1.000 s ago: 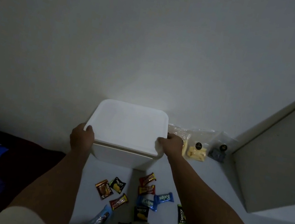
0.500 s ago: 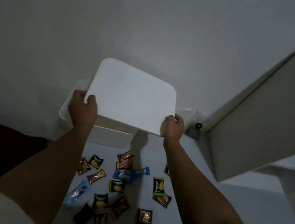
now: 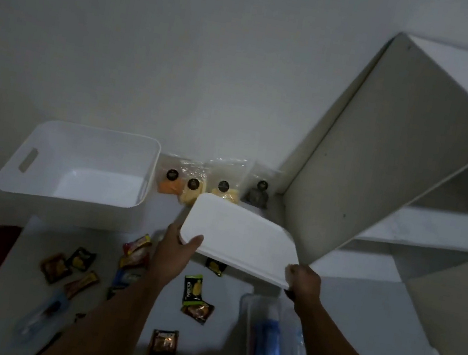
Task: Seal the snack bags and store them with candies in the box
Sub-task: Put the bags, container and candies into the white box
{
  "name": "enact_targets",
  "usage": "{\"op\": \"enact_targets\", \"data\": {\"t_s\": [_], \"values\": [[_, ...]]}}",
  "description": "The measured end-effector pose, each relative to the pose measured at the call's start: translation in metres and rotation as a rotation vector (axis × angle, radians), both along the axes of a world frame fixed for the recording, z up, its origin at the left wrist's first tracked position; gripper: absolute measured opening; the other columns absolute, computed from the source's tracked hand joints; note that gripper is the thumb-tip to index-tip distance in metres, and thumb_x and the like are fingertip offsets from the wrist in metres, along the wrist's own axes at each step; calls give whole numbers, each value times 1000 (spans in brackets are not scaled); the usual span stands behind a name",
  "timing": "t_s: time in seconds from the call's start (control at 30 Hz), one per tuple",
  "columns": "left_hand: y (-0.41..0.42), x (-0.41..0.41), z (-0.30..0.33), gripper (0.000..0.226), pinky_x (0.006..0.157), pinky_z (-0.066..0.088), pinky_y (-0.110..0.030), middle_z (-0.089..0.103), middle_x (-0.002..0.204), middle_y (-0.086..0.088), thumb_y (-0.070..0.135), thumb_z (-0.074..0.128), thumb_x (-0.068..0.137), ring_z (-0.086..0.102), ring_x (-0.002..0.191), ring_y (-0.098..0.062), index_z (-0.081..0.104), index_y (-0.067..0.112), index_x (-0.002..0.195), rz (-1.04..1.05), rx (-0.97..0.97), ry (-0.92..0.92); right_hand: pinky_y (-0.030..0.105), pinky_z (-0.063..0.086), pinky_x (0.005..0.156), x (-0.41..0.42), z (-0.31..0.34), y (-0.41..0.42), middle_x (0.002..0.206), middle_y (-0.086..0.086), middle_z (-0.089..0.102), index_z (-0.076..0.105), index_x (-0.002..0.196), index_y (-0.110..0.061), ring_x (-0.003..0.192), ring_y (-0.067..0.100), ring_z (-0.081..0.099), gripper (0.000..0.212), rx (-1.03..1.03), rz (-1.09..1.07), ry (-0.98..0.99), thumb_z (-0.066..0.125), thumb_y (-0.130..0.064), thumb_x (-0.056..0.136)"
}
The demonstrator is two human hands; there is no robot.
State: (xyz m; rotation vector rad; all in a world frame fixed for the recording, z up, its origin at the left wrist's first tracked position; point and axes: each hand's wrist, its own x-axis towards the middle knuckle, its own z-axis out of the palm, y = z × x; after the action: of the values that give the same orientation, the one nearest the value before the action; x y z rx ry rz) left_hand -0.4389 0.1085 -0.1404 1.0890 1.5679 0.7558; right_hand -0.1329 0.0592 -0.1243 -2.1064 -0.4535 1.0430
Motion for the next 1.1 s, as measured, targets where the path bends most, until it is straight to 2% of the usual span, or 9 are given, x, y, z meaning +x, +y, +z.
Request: {"op": "enact_targets", "data": {"t_s": [0.13,0.23,0.33,0.47,0.63,0.77,0.87,1.0,1.1], "values": [[4,26,-29,58,81,61,-50,65,125,-6,37,75,88,66,106,-26,53,18,138,165,-86,-177,39,54,77,17,-31,18,76,1,58,68,113,0,65,18,57,23,-80,59,48,58,-11,95],[2,44,-38,54,89,56,-41,67,119,5,50,74,86,64,106,-17,59,25,131,218,-55,-184,46,58,86,23,-51,35,81,5,58,65,119,4,80,26,59,30,-99,40,59,56,-14,97],[-10,49,-47,60,82,54,-33,71,106,12,72,69,74,67,95,-12,66,33,119,99,-31,52,47,57,87,32,-61,47,86,7,61,67,118,2,86,29,60,30,-78,22,19,57,-15,96],[-25,37,-55,73,50,46,-24,67,64,6,94,46,68,65,59,-12,65,23,71,9,56,514,52,54,99,36,-74,50,109,10,68,69,123,-9,106,37,64,32,-39,6,-10,59,-17,94],[-50,29,-85,74,55,47,-28,58,51,7,88,50,77,56,54,-6,62,20,52,-245,314,677,51,56,94,32,-77,54,104,7,64,69,116,-19,99,31,60,20,-26,-54,73,62,-20,97],[-55,48,-95,64,89,39,-34,72,109,5,78,49,86,61,107,-21,78,24,106,-534,627,796,47,57,90,27,-75,64,98,2,59,66,122,-15,100,30,57,25,-37,-72,126,63,-23,98],[-43,66,-93,82,111,31,-46,49,151,-1,77,42,89,43,138,-28,52,20,146,-673,612,826,50,54,99,27,-84,69,109,8,61,62,132,-8,107,34,58,35,-96,-30,121,60,-19,99],[-37,70,-99,85,115,23,-56,46,154,0,81,35,87,40,142,-30,51,21,146,-733,400,874,48,55,93,19,-94,69,114,14,60,55,133,-11,107,36,58,36,-197,67,133,58,-20,99],[-45,62,-97,67,99,41,-50,64,132,4,72,45,87,57,123,-28,69,23,126,-745,490,884,53,52,101,14,-94,72,127,16,58,53,138,-12,114,37,57,44,-193,140,84,62,-22,97]]}}
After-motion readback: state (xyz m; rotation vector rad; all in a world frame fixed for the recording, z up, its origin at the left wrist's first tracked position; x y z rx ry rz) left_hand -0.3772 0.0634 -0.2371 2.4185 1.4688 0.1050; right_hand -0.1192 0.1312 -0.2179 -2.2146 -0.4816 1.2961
